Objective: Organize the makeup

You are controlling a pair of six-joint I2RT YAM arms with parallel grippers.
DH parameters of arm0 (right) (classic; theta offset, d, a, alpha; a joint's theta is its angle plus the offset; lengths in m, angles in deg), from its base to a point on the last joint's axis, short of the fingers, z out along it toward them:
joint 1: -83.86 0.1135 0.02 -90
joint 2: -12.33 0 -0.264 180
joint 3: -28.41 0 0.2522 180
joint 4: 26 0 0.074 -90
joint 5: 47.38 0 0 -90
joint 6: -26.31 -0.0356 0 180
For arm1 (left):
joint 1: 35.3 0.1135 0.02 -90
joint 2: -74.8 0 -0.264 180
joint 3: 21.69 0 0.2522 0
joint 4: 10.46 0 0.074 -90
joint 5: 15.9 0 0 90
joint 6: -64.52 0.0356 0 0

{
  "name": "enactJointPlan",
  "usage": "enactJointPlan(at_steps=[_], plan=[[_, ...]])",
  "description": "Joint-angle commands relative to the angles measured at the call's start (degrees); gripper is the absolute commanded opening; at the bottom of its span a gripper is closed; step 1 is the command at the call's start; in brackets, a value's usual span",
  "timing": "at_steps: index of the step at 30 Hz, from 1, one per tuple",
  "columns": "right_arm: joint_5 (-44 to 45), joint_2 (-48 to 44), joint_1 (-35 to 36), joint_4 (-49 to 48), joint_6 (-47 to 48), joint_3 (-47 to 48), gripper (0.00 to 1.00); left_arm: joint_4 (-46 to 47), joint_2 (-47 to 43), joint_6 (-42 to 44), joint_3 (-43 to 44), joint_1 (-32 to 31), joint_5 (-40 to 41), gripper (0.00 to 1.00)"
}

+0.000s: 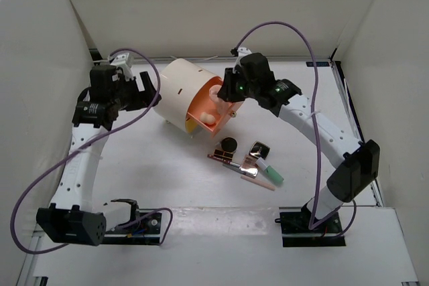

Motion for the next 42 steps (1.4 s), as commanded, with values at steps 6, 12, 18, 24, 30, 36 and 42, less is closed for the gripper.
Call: enactJointPlan(at_steps=[6,12,18,24,30,36,42], plan=[[-3.97,2.57,0.02,2.16,6.94,4.24,0.5,3.03,12.28,11.63,12.76,1.85,-4.66,0.98],[-1.33,1.87,0.28,4.1,9.4,8.54,0.64,2.86,21.41,20.15,23.29,3.96,-14.32,0.98],[-0.71,-3.21,-1.65,4.45,11.68,7.15,0.67,-0.13,30.55,29.65,31.22,4.05,-21.71,0.98],[-0.19,-13.93,-6.22,6.56,16.16,-6.38,0.72,-2.77,36.19,35.28,34.65,4.23,-25.49,0.98],[-1.41,-23.78,-10.61,9.73,18.01,-16.93,0.75,-3.83,39.71,36.69,34.93,6.07,-32.08,0.98],[-8.16,-27.49,-12.55,9.02,20.47,-24.31,0.66,-2.95,40.42,37.04,32.82,6.07,-33.32,0.98],[-19.08,-21.34,-9.22,4.11,24.94,-27.14,0.62,-1.9,39.01,37.57,31.23,6.07,-33.67,0.98]])
